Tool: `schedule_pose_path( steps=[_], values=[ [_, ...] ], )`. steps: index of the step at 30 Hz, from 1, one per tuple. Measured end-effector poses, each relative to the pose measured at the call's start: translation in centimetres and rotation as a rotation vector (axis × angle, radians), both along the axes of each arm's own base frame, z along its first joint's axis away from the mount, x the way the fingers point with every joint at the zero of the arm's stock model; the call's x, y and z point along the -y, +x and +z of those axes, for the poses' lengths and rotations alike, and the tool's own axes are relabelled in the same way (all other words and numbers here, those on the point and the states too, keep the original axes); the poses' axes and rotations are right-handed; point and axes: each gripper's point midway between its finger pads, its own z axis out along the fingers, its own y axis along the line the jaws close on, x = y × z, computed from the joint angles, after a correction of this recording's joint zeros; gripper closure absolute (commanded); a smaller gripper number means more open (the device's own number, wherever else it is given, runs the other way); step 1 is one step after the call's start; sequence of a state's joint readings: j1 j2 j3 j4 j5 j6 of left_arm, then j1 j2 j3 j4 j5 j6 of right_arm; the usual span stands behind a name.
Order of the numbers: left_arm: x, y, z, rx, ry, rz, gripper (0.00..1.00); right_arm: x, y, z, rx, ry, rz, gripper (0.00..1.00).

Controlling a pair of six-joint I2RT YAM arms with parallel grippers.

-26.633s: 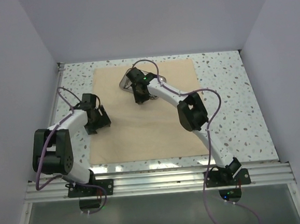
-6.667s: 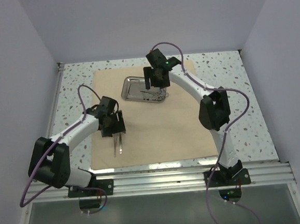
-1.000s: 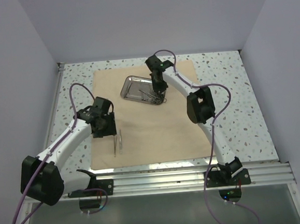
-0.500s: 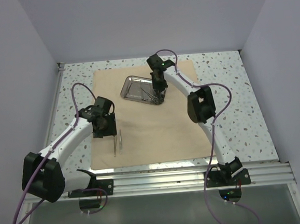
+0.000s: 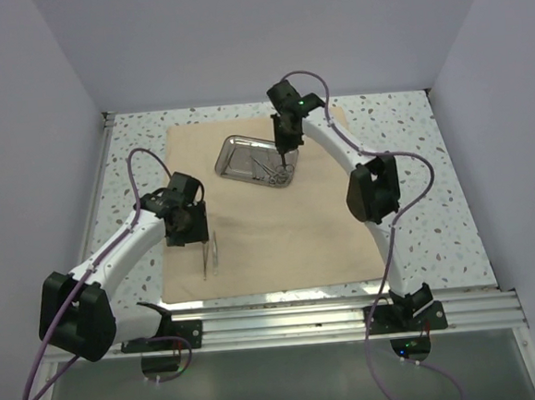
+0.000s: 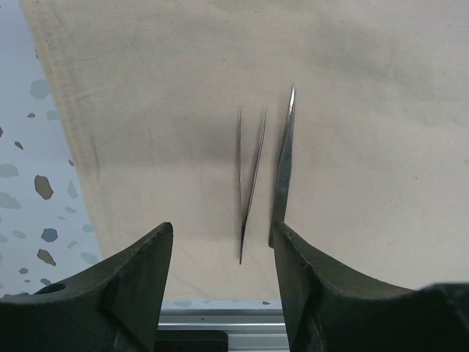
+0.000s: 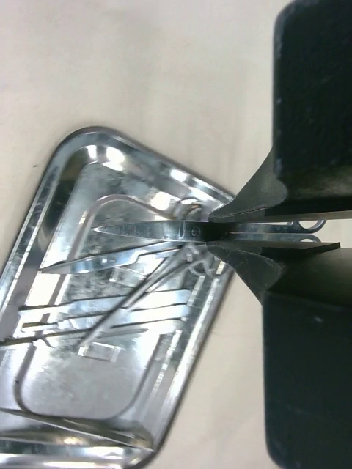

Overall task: Open and lay out the surgical kit
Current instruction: Pick up the medical item from the container, then place the medical item in the surgical kit.

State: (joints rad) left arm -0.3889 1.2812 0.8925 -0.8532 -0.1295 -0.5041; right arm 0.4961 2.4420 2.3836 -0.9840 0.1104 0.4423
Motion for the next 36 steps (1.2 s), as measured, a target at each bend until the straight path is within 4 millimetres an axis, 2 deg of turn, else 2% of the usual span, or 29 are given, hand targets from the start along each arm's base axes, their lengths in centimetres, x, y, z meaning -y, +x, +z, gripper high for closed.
schedule_pose_path(
  steps=[4, 7, 10, 14, 17, 20, 24, 28, 32, 36],
  values=[
    [0.2, 0.0, 0.0, 0.001, -0.009, -0.003, 0.39, 1.0, -2.8, 3.9, 0.018, 0.039, -0.011, 1.0],
    [0.3, 0.2, 0.1, 0.006, -0.017, -0.005, 0.38, 1.8, -6.4, 5.1, 0.003, 0.068, -0.024, 1.0],
    [0.6, 0.6, 0.2, 0.008, -0.02, -0.009, 0.38, 2.1, -11.6, 4.1, -0.049, 0.088, -0.029, 1.0],
    [1.3, 2.5, 1.0, 0.028, -0.022, -0.023, 0.36, 0.2, -19.4, 0.9, -0.132, 0.149, -0.021, 1.0],
    [2.2, 5.0, 2.3, 0.067, -0.032, -0.037, 0.36, -1.5, -23.6, -1.7, -0.192, 0.217, -0.032, 1.0],
    [3.1, 7.0, 3.6, 0.105, -0.044, -0.051, 0.36, -2.2, -24.5, -3.2, -0.207, 0.25, -0.072, 1.0],
    [3.9, 8.7, 4.6, 0.134, -0.06, -0.066, 0.36, -4.0, -23.2, -3.4, -0.172, 0.311, -0.092, 1.0],
    [4.2, 8.9, 4.7, 0.133, -0.072, -0.074, 0.37, -5.8, -22.6, -5.0, -0.196, 0.319, -0.08, 1.0],
    [4.2, 8.9, 4.7, 0.134, -0.072, -0.081, 0.37, -6.5, -23.5, -7.3, -0.25, 0.276, -0.052, 1.0],
    [4.1, 8.5, 4.3, 0.122, -0.07, -0.081, 0.38, -6.9, -24.0, -7.4, -0.271, 0.273, -0.016, 1.0]
  ],
)
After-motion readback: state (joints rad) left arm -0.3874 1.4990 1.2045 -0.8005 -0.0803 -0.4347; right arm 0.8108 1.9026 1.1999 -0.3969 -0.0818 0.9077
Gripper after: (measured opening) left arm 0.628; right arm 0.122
